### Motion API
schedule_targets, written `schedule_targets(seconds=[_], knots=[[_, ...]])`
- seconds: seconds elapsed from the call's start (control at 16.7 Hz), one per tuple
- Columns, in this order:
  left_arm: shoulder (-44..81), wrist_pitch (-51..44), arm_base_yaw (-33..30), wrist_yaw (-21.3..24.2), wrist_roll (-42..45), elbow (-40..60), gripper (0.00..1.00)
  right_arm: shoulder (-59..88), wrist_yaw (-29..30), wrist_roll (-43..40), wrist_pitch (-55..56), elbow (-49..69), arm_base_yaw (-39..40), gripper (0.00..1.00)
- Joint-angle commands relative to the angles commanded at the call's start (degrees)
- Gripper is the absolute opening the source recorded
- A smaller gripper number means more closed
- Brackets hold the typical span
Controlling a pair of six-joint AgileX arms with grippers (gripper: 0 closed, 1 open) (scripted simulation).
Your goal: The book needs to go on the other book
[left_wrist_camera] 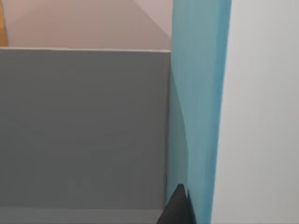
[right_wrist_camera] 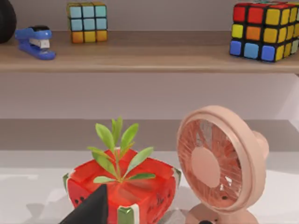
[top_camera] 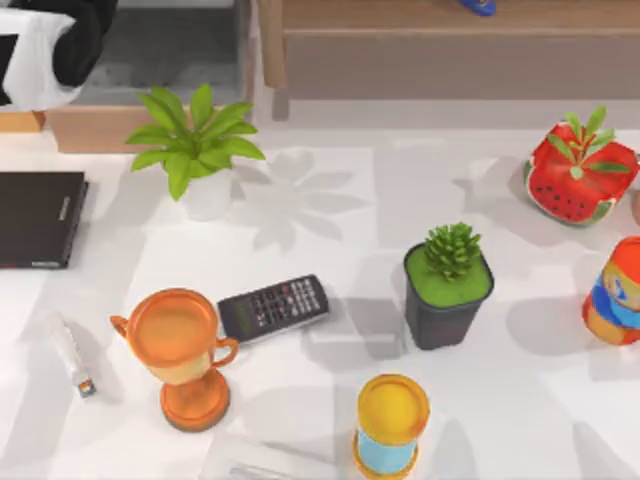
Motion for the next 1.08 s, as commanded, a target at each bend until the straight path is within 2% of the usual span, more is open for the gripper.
schedule_targets(seconds=[0.72,0.9,1.08], knots=[[-2.6,-1.1,-0.2,-0.3,0.2,-1.4,0.0,0.0,0.0,0.0,0.0,0.0,0.0,1.0],[-6.1,0.1,0.0,2.4,3.7,-3.1,0.0,0.0,0.0,0.0,0.0,0.0,0.0,1.0],[-14.2,2.2,1.0,8.0,12.4,-7.1,0.0,0.0,0.0,0.0,0.0,0.0,0.0,1.0]])
